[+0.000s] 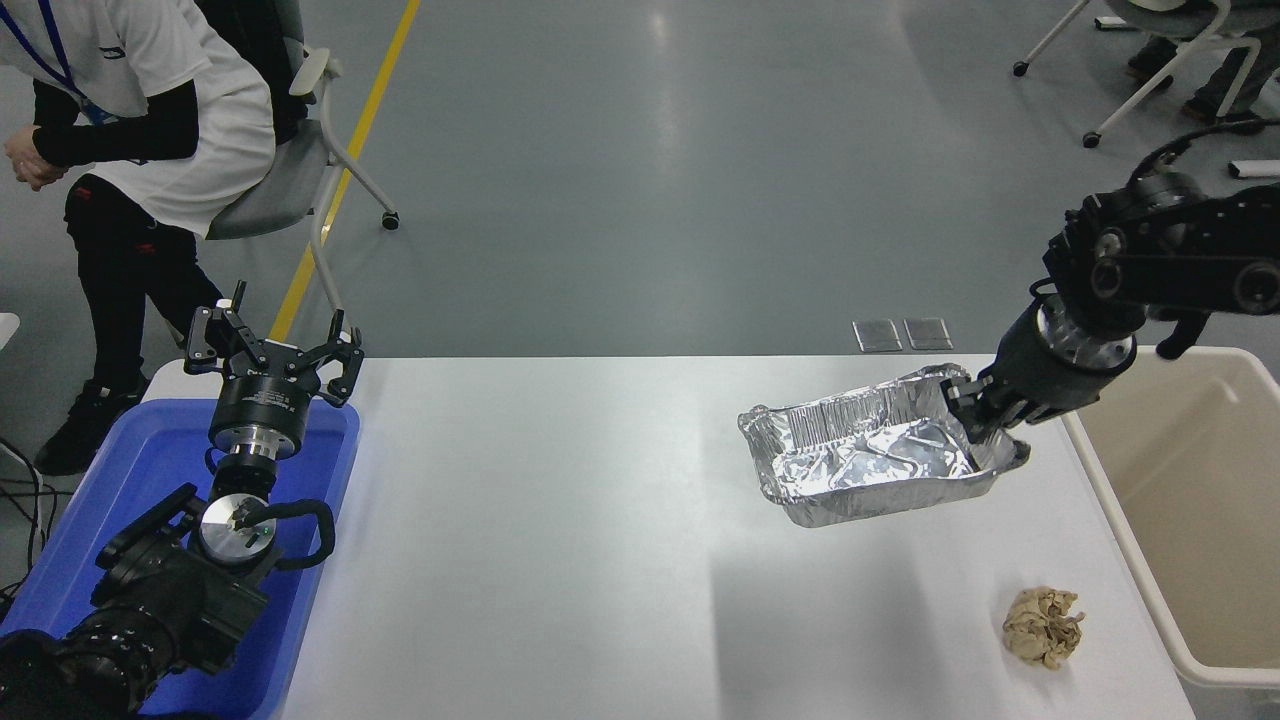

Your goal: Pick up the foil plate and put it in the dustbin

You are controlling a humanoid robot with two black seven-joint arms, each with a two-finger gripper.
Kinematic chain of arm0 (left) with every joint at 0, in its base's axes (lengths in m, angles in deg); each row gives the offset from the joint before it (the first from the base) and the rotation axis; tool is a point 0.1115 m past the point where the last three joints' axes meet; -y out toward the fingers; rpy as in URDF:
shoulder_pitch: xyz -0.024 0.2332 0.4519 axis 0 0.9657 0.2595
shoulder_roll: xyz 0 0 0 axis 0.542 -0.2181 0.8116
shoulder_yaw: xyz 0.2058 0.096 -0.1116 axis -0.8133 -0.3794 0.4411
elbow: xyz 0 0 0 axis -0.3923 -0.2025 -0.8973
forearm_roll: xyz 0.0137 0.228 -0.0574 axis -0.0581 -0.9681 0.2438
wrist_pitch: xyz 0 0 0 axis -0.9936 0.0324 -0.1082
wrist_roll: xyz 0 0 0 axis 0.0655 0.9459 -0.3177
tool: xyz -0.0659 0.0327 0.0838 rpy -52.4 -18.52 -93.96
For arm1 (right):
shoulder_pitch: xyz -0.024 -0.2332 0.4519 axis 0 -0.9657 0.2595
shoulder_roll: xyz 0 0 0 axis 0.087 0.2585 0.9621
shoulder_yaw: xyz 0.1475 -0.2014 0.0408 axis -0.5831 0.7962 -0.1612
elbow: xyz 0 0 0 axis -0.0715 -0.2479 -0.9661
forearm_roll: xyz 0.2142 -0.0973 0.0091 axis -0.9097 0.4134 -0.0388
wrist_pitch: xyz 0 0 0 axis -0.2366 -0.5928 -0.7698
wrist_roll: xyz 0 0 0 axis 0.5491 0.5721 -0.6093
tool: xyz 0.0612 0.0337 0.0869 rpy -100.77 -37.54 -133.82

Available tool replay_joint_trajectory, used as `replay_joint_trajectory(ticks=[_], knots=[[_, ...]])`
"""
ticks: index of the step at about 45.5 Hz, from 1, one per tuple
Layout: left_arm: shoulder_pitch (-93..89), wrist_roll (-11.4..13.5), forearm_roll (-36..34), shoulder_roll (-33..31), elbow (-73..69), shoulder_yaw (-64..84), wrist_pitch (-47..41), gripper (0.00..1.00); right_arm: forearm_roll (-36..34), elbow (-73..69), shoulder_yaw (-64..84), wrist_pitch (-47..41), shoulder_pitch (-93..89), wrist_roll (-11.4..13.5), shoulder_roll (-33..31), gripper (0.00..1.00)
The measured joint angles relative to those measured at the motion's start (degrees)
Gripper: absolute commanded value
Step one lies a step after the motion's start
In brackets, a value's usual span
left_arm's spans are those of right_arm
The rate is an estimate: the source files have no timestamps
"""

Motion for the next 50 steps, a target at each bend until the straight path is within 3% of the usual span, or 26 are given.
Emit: replay_joint_trajectory(ticks=[26,50], knots=[[0.0,0.0,0.0,0.0,0.0,0.0,0.0,0.99,-0.3,-8.7,4.2,-2.7,18.5,0.0,-4.2,0.0],[0.0,0.0,0.0,0.0,0.0,0.0,-0.1,0.99,0.4,-9.6,8.4,-2.9,22.3,0.4,-8.9,0.0]])
